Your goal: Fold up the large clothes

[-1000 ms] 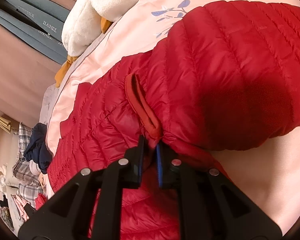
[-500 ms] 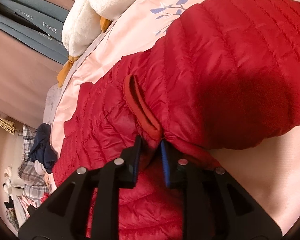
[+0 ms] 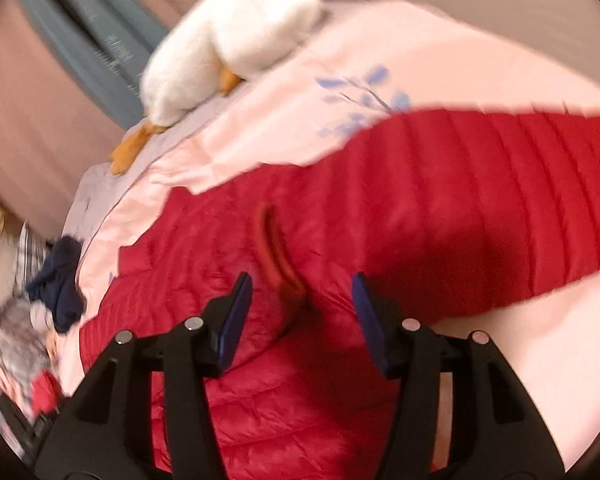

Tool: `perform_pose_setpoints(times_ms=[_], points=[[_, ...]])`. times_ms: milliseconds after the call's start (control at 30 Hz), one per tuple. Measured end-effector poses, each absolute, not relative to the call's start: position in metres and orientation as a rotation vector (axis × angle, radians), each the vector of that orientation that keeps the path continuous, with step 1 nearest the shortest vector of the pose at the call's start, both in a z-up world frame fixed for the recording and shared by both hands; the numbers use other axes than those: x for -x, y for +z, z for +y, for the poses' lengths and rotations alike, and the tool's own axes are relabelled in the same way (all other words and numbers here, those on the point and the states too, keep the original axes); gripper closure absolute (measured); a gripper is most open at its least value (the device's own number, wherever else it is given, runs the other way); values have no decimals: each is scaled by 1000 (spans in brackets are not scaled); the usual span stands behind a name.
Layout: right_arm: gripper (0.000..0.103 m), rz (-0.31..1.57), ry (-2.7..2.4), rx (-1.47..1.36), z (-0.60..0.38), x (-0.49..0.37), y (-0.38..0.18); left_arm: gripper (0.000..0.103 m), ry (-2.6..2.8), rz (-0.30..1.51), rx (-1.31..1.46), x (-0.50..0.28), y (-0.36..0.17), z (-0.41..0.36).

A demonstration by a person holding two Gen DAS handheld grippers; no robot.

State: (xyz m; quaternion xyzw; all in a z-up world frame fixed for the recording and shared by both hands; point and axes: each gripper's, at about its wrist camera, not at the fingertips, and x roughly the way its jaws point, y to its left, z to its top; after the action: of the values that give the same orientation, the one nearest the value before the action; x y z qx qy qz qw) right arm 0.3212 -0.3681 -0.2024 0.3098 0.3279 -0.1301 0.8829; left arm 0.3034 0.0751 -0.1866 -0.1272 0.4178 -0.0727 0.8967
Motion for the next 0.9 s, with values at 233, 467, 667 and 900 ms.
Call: perform_pose_setpoints(times_ms=[233, 467, 667, 900], points=[[54, 711, -118, -416, -319, -348, -194, 24, -151, 917, 99, -323, -210, 35], [61, 852, -137, -356, -312, -366, -238, 24, -156, 987, 59, -329, -234, 31], [59, 859, -132, -388, -313, -367, -241, 24, -143, 999, 83, -331, -232, 32], [33, 741, -95, -486, -329, -329, -205, 14, -173, 952, 230, -305, -205, 56]])
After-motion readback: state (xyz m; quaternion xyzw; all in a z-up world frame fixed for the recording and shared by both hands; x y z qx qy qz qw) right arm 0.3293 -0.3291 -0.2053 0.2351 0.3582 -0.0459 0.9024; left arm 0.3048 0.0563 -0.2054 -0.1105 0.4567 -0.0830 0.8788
